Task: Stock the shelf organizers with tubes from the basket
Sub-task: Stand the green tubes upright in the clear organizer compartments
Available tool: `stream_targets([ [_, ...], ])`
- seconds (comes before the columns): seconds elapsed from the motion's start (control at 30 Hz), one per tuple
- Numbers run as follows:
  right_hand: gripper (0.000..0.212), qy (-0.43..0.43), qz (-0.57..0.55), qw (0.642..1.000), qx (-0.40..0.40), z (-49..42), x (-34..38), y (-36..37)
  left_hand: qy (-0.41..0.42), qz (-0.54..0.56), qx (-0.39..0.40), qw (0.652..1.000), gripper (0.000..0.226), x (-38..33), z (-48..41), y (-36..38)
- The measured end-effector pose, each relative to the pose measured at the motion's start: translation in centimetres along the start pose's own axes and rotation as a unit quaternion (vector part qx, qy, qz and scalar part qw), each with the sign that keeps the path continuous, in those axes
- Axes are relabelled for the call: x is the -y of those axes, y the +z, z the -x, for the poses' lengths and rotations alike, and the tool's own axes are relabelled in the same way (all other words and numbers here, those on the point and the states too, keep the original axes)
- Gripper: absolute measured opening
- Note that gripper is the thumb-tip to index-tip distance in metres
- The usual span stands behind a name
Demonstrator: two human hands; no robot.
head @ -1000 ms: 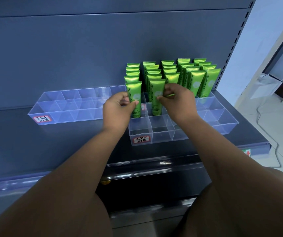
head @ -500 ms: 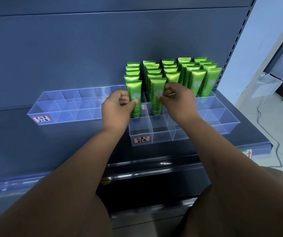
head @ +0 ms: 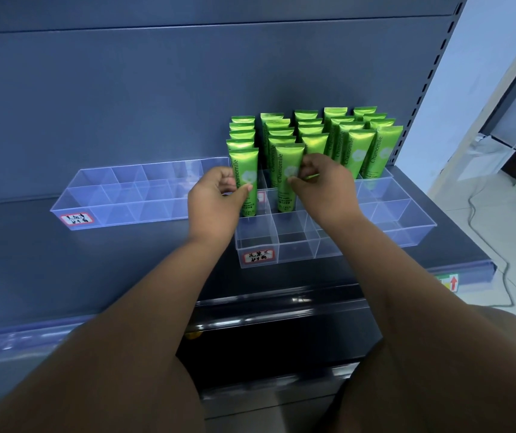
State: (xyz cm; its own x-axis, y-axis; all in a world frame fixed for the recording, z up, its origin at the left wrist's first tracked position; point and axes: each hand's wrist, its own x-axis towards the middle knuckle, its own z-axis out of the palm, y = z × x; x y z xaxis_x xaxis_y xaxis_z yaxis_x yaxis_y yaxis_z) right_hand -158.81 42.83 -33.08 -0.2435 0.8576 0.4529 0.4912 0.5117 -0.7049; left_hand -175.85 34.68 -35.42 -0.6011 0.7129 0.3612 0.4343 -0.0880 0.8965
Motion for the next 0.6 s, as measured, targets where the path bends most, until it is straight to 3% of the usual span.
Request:
stream_targets([
  [0.37,0.023,0.017,0.002,1.000,0.004,0.13,0.14,-0.20,-0.002,-0.006,0.001,1.000,0.025,-0.37,0.33,-0.18],
  [0.6,0.015,0.020,0.020,1.000,0.013,0.74,0.55,-0.22,-0.017,-0.003,0.007,1.000,0.023,-0.34,0.56,-0.10],
])
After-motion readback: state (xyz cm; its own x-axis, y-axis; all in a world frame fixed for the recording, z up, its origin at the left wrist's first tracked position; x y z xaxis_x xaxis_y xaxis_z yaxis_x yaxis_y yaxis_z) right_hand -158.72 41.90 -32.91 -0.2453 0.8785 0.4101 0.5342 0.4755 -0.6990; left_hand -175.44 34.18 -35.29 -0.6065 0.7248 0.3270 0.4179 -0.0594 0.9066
